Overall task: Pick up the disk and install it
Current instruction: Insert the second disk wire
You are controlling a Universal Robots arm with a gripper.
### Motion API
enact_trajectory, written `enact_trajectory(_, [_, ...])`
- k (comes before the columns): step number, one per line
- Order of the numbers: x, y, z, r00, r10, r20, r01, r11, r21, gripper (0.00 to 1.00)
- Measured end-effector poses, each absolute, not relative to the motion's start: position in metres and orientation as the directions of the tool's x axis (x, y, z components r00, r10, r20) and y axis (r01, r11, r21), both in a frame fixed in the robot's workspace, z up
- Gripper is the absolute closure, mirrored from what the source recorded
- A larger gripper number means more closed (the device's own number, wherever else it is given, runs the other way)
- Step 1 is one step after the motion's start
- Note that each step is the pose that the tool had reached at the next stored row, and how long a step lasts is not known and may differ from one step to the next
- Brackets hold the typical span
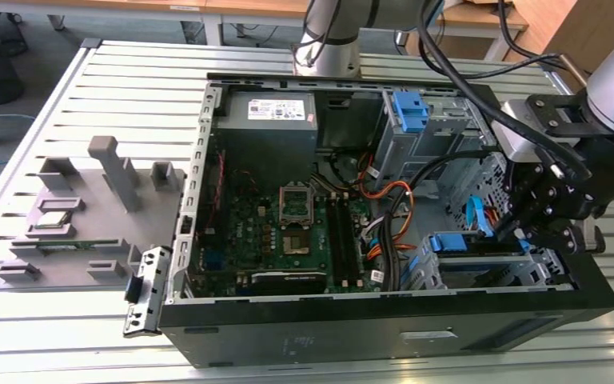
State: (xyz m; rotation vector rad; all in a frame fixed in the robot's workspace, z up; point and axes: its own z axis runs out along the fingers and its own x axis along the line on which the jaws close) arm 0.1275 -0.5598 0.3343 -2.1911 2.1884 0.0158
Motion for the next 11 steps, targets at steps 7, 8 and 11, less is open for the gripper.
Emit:
enact_trajectory(7, [0.1276, -0.5625, 0.3327, 0.0, -0.999, -0.039, -1.0, 0.001, -0.024, 0.83])
enact_trajectory(8, [0.1275, -0.5626, 0.3327, 0.0, -0.999, -0.04, -1.0, 0.001, -0.024, 0.83])
enact_trajectory(11, [0.1275, -0.5627, 0.3328, 0.0, -0.999, -0.04, -1.0, 0.001, -0.024, 0.83])
